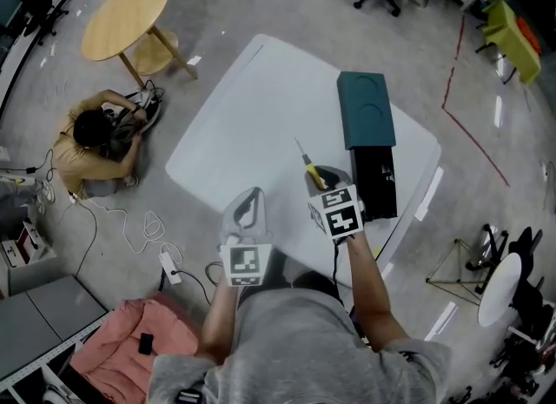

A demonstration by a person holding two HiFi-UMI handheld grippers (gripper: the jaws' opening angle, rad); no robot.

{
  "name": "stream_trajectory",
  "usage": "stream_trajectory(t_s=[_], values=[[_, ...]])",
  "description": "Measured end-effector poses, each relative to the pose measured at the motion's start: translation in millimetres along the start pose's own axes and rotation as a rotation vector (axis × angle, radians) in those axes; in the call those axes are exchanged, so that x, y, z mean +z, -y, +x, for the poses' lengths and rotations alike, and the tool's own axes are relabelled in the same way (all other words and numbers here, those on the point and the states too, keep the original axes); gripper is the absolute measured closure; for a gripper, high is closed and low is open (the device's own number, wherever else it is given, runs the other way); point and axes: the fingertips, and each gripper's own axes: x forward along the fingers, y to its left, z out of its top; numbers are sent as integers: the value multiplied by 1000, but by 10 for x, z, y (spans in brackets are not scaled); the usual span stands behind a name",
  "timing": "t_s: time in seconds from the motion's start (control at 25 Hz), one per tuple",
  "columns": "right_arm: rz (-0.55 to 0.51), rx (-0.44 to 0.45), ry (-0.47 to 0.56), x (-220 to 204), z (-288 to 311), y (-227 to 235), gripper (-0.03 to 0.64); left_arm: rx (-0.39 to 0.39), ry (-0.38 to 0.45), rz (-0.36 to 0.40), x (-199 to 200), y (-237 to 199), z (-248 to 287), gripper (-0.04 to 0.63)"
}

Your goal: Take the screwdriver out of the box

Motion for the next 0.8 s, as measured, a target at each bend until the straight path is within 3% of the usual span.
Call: stream_trajectory(t_s=[0.36, 0.8], values=[[-89, 81, -80, 19, 561, -445, 538, 97, -52, -64, -382, -471, -100, 583], [-111, 139, -188, -210, 1231, -618, 538, 100, -131, -122, -896, -705, 94, 583]])
